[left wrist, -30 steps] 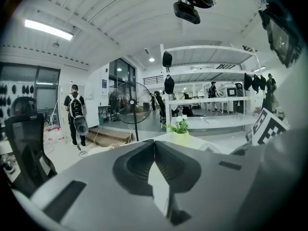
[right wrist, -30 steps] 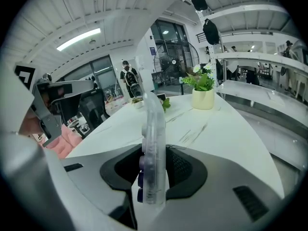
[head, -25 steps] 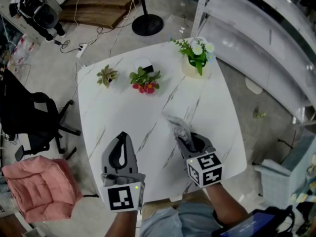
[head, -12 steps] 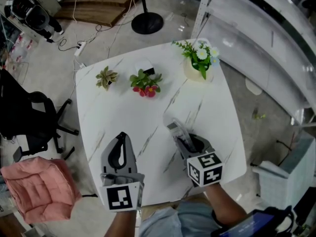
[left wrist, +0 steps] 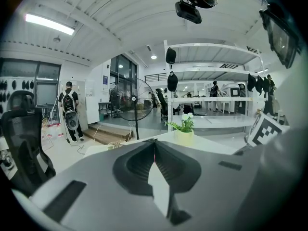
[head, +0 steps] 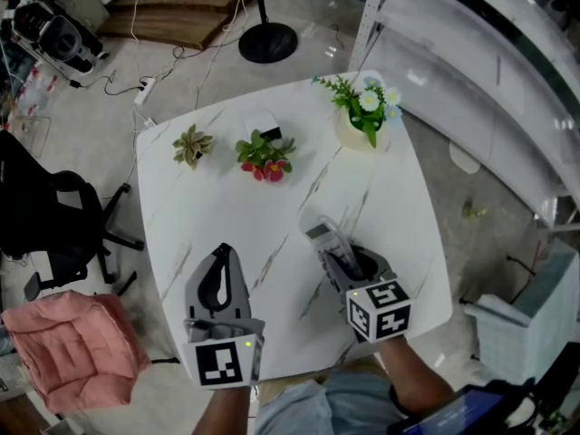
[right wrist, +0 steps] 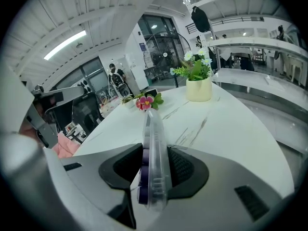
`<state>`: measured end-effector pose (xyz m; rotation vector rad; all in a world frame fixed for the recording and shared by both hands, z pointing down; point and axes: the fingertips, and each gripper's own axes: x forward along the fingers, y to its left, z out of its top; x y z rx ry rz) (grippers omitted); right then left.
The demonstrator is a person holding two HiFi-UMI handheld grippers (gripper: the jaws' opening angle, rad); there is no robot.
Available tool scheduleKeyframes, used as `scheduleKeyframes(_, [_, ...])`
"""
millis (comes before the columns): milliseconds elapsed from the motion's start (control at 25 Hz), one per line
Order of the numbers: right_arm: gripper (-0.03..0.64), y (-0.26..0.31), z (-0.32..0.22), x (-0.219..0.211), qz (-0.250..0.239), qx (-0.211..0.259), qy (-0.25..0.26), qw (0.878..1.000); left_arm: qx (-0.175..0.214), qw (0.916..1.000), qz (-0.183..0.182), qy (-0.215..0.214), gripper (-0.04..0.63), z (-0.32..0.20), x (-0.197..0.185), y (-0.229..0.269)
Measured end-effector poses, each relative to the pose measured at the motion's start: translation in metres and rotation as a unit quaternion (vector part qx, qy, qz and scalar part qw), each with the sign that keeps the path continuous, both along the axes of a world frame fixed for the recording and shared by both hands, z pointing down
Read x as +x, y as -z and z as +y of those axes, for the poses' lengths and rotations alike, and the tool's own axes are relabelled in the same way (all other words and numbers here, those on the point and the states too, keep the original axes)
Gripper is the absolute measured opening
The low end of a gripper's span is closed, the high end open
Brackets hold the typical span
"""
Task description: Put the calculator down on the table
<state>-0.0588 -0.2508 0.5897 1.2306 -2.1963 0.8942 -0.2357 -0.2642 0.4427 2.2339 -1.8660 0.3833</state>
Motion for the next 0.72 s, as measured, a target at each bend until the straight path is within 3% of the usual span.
scheduleKeyframes(720, [0.227,-0.030,-0.013,0.032,-0.040,-0.022,-0.014,0.999,0.000,0.9999,-0.012,-0.001,0.008,0.005,0.010,0.003])
